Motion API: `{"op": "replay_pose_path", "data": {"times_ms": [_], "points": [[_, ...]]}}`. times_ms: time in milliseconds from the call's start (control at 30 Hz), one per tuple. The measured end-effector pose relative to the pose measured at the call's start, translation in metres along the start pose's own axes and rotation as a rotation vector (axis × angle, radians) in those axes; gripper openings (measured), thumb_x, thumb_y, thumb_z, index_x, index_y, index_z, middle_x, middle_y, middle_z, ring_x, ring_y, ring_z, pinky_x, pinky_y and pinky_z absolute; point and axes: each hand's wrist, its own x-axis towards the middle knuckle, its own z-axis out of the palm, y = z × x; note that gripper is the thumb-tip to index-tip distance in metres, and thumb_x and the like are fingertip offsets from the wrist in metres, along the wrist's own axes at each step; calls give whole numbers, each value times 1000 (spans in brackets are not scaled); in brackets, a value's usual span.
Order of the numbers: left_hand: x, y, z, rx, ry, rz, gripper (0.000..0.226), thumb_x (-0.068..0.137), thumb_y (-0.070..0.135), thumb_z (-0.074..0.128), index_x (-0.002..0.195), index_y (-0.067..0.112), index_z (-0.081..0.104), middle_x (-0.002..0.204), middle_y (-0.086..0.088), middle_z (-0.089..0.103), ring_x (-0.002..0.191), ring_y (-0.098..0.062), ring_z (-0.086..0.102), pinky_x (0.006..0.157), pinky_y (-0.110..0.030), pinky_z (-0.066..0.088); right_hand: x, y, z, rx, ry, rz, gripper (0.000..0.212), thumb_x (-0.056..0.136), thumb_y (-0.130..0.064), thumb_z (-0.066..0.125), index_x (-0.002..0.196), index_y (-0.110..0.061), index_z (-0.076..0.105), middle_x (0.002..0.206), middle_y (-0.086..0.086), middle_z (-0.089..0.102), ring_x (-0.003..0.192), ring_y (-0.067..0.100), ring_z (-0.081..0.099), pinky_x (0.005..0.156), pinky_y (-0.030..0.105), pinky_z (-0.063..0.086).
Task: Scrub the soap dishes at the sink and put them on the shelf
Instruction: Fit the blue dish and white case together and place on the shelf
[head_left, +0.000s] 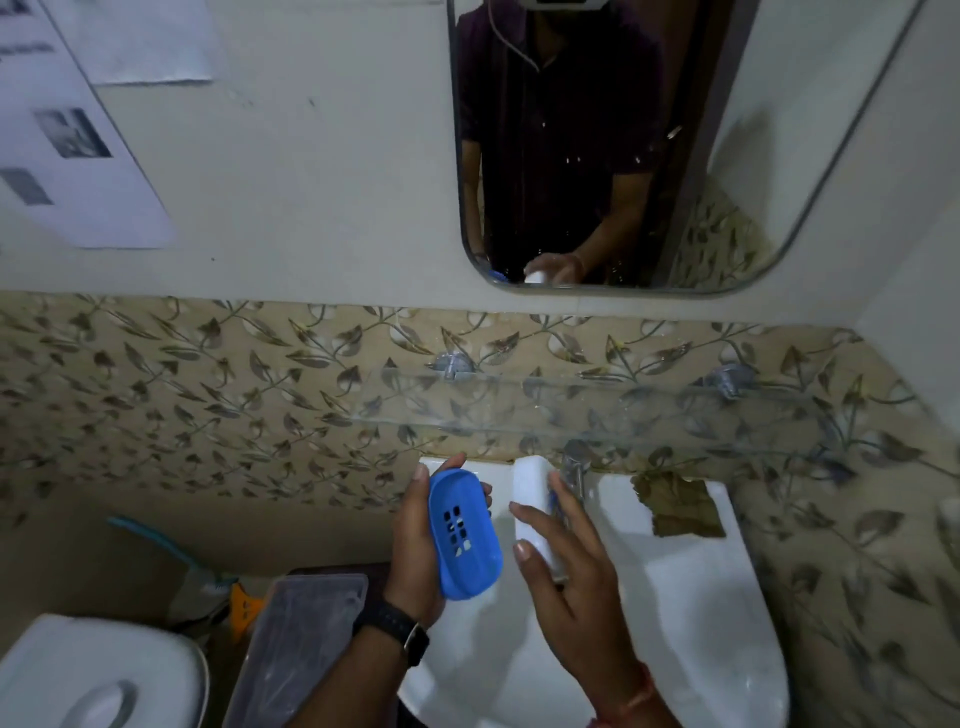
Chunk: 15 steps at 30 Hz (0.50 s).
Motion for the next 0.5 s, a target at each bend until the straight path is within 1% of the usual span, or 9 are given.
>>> {"op": "replay_pose_path", "data": {"times_ms": [100, 133, 200, 233, 267, 300, 367, 400, 500], "points": [[-10, 5, 18, 11, -17, -7, 67, 80, 70, 50, 126, 26, 71, 108, -11, 76, 97, -27, 72, 85, -43, 59, -9, -26, -17, -35, -12, -135, 34, 97, -40, 57, 130, -50, 59, 164, -8, 32, 152, 15, 28, 119, 22, 30], [-14, 7, 25, 12, -19, -18, 67, 81, 69, 50, 127, 25, 70, 114, -11, 76, 104, -30, 71, 91, -48, 58, -11, -31, -21, -58, -19, -186, 36, 97, -36, 58, 131, -48, 59, 164, -7, 32, 153, 17, 27, 120, 24, 28], [-22, 9, 37, 6, -38, -60, 69, 81, 68, 51, 130, 23, 67, 128, -17, 70, 120, -40, 64, 106, -59, 47, -11, -37, -26, -110, -47, -248, 37, 98, -33, 59, 132, -44, 60, 164, -6, 31, 154, 21, 24, 122, 24, 24], [-25, 10, 42, 0, -60, -81, 71, 81, 69, 52, 133, 22, 65, 132, -20, 67, 124, -43, 60, 110, -61, 43, -12, -40, -27, -138, -72, -255, 36, 99, -34, 58, 133, -44, 59, 165, -6, 29, 155, 21, 21, 122, 21, 21], [-28, 10, 47, -8, -87, -99, 72, 81, 69, 52, 135, 22, 63, 134, -22, 65, 126, -45, 59, 110, -61, 43, -13, -42, -28, -171, -99, -256, 34, 100, -38, 56, 133, -45, 58, 166, -8, 27, 155, 21, 19, 122, 18, 19], [-30, 11, 51, -17, -107, -109, 72, 82, 69, 52, 136, 22, 63, 134, -23, 65, 126, -45, 59, 108, -58, 46, -14, -43, -29, -198, -122, -254, 34, 101, -41, 53, 134, -46, 58, 166, -9, 25, 156, 21, 17, 121, 16, 18], [-34, 13, 57, -29, -121, -106, 66, 83, 68, 52, 131, 25, 67, 132, -22, 67, 122, -43, 63, 99, -52, 55, -18, -44, -29, -216, -151, -254, 33, 101, -43, 52, 134, -46, 58, 167, -10, 22, 156, 21, 15, 121, 14, 15], [-36, 13, 59, -34, -126, -100, 63, 83, 67, 52, 128, 26, 69, 131, -22, 67, 119, -41, 65, 96, -51, 56, -20, -43, -29, -218, -154, -260, 34, 101, -42, 53, 134, -45, 59, 167, -9, 22, 156, 22, 14, 121, 14, 15], [-42, 12, 64, -20, -125, -71, 61, 88, 63, 50, 130, 22, 67, 131, -27, 65, 117, -42, 65, 101, -54, 51, -23, -43, -30, -237, -145, -284, 34, 99, -37, 59, 133, -44, 60, 167, -8, 22, 156, 23, 13, 121, 13, 15]]}}
